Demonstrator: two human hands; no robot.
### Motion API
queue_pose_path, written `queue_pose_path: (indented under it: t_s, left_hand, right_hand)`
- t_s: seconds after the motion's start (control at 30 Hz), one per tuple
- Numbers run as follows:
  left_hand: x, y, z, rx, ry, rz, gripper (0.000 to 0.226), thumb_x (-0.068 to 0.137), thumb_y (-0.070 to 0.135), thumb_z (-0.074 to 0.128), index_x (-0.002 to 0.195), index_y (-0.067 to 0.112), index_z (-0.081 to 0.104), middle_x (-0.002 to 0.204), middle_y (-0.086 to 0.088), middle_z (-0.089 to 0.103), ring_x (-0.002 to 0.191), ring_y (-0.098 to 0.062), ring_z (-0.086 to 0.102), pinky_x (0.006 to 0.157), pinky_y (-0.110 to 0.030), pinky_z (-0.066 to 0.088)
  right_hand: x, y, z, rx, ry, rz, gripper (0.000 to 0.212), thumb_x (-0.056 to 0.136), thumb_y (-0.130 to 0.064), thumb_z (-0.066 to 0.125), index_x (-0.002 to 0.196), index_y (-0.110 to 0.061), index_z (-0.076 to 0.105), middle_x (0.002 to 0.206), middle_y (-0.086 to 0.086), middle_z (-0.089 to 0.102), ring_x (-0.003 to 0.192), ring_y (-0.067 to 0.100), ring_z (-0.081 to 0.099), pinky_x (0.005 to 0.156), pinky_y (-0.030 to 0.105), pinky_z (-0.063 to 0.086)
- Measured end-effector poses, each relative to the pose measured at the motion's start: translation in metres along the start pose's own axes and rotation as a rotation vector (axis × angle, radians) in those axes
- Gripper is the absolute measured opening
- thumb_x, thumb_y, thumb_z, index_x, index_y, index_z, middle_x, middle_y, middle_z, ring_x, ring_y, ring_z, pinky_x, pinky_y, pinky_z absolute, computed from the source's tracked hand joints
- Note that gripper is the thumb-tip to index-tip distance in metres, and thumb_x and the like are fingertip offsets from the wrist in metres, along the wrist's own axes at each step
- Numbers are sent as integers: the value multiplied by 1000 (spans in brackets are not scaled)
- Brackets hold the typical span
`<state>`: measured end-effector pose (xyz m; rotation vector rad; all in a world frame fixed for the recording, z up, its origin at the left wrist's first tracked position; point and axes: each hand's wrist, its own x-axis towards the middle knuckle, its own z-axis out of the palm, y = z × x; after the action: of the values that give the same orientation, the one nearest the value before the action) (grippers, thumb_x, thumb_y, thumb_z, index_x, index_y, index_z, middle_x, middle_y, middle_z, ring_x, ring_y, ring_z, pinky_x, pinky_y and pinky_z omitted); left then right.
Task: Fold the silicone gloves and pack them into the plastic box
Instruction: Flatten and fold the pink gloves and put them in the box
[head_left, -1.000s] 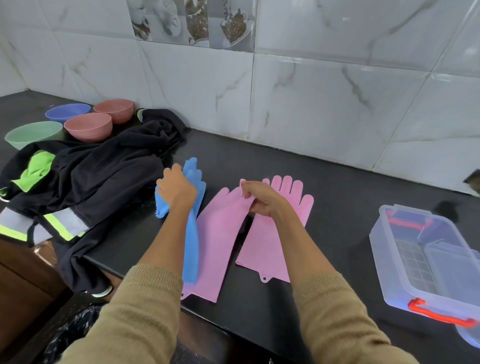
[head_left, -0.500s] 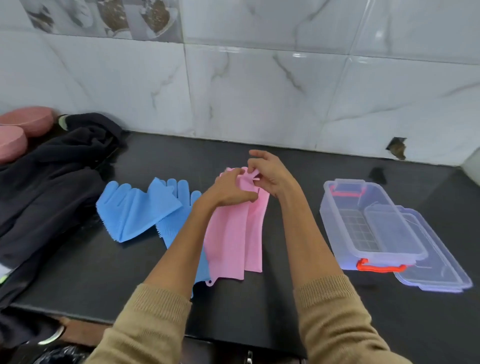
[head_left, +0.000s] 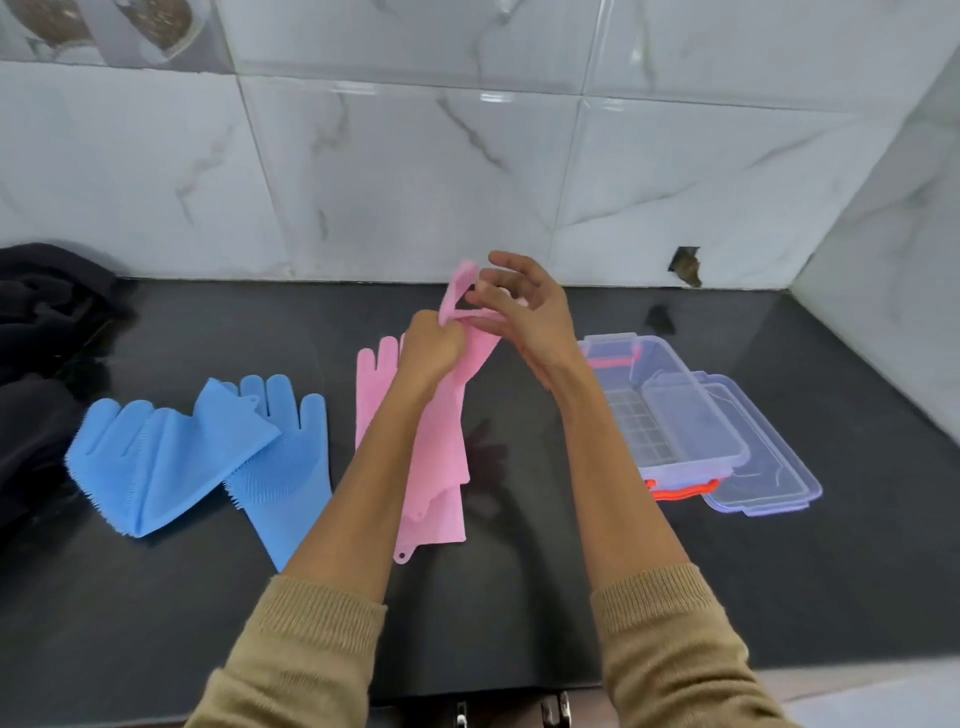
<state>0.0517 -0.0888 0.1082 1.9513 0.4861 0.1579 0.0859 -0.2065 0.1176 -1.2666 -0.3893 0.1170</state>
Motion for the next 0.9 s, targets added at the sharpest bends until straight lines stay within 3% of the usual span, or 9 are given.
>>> queue_pose_path:
  t_s: [0.1, 0.17, 0.23, 0.3, 0.43, 0.53, 0.67, 0.77, 0.9]
  left_hand:
    - [6, 13, -4, -265, -81, -101, 42, 93, 15, 41, 133, 5, 48, 119, -10, 59, 113, -28, 54, 101, -40, 43]
    - [4, 17, -6, -476, -141, -151, 29, 96, 17, 46, 122, 7, 53, 106, -8, 62, 102, -26, 57, 98, -40, 46]
    - [1, 19, -7, -674, -212, -191, 15, 96, 17, 49, 106, 9, 58, 93, -5, 64, 89, -23, 60, 86, -37, 50]
    - [1, 19, -7, -824, -284, -204, 11, 95, 16, 52, 95, 10, 61, 89, -6, 66, 83, -23, 62, 77, -35, 52]
    - [1, 12, -2, -913, -412, -202, 18, 92, 11, 53, 106, 1, 59, 100, -15, 64, 92, -30, 61, 81, -42, 52]
    - [2, 3, 6, -915, -523, -211, 23, 86, -1, 48, 105, 0, 61, 102, -16, 65, 96, -34, 61, 89, -48, 52]
    - [11, -6, 13, -944, -503, -209, 31, 77, -13, 38, 92, 1, 61, 89, -12, 65, 87, -29, 64, 73, -39, 58]
    - [20, -11, 20, -854, -485, -239, 35, 73, -17, 32, 80, 1, 61, 86, -13, 65, 85, -30, 64, 73, -39, 57]
    - [30, -23, 35, -541, -414, -315, 33, 75, -19, 28, 85, -5, 56, 76, -11, 55, 73, -26, 57, 63, -33, 51]
  right_hand:
    - [0, 3, -12, 10, 323, -158, 26, 79, 10, 62, 88, -14, 64, 82, 3, 61, 67, 16, 66, 64, 29, 59]
    - [0, 9, -23, 7, 508, -168, 26, 81, 13, 56, 84, -13, 60, 80, 2, 58, 65, 15, 62, 64, 27, 57]
    - [-3, 17, -33, 7, 569, -79, 22, 84, 8, 57, 90, -12, 57, 86, 4, 59, 76, 19, 62, 69, 29, 56]
    - [-8, 26, -40, 59, 426, 155, 18, 90, -14, 61, 107, -10, 59, 105, 11, 64, 96, 26, 64, 84, 37, 56]
    - [-21, 42, -48, 221, 65, 524, 66, 86, -60, 51, 129, -9, 53, 127, 13, 61, 110, 30, 62, 97, 45, 50]
    - [-23, 50, -50, 264, -65, 521, 62, 91, -53, 49, 137, -12, 45, 131, 10, 60, 114, 27, 60, 96, 42, 49]
    - [-21, 48, -56, 245, -137, 500, 37, 94, -33, 53, 126, -14, 55, 119, 8, 66, 105, 26, 65, 88, 43, 56]
    - [-18, 48, -65, 58, -51, 468, 37, 92, -27, 59, 123, -8, 58, 116, 11, 67, 99, 24, 68, 83, 40, 58]
    - [-16, 55, -75, -333, 29, 422, 32, 94, -20, 57, 124, -8, 56, 118, 11, 65, 99, 23, 65, 86, 39, 56]
